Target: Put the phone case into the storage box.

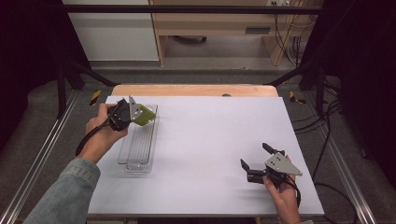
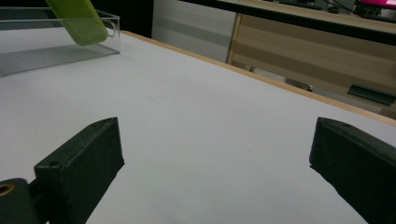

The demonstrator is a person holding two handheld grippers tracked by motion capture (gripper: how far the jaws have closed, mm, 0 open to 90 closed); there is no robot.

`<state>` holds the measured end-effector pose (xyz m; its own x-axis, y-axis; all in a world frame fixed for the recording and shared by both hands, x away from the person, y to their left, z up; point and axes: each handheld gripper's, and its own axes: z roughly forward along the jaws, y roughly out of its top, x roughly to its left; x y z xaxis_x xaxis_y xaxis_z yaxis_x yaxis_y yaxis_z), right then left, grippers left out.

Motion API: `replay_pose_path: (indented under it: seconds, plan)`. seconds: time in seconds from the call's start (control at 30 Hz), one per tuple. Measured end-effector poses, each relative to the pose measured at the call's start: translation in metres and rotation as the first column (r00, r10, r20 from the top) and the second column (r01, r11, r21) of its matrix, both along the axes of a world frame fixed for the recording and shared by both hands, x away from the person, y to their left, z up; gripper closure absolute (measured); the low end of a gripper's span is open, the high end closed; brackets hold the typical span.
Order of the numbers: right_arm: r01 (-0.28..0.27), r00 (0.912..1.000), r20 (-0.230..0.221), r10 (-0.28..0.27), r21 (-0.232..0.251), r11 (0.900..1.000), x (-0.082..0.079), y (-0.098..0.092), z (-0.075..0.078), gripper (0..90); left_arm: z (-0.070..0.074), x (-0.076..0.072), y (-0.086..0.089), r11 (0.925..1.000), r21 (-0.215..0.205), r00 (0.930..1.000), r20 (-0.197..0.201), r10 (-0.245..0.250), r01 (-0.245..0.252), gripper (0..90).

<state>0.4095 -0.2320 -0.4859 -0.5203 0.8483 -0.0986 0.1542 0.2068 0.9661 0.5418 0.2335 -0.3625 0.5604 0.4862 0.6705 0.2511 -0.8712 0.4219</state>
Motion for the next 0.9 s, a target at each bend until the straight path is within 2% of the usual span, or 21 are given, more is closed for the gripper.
replay_pose_path:
  seconds: [0.03,0.17,0.2,0.47,0.9]
  plan:
    - [0.0,1.0,0.0,0.0,0.0,1.0,0.0,-0.0001,0.0,2.9,0.0002,0.0003,0.0001,1.0,0.008,1.0,-0.004,0.001,-0.001,79.0]
    - [-0.001,1.0,-0.002,0.001,-0.001,1.0,0.0002,0.0004,-0.0002,2.9,-0.0015,0.002,-0.0008,1.0,0.0,1.0,-0.007,0.0,0.0,79.0]
    - [-0.001,1.0,-0.002,0.001,-0.002,1.0,0.0001,0.0004,-0.0002,2.9,-0.0012,0.0026,-0.0008,1.0,0.01,0.9999,-0.01,0.0,0.0,79.1]
    - [-0.002,1.0,-0.002,0.002,-0.005,1.0,0.0002,0.0006,-0.0004,3.0,-0.0031,0.0065,-0.0009,1.0,-0.002,0.9999,-0.015,0.003,-0.003,79.1]
    - [-0.002,1.0,-0.001,0.002,-0.005,1.0,0.0,0.0004,-0.0003,2.9,-0.0014,0.0094,-0.0021,1.0,0.003,0.9998,-0.018,0.001,-0.001,79.0]
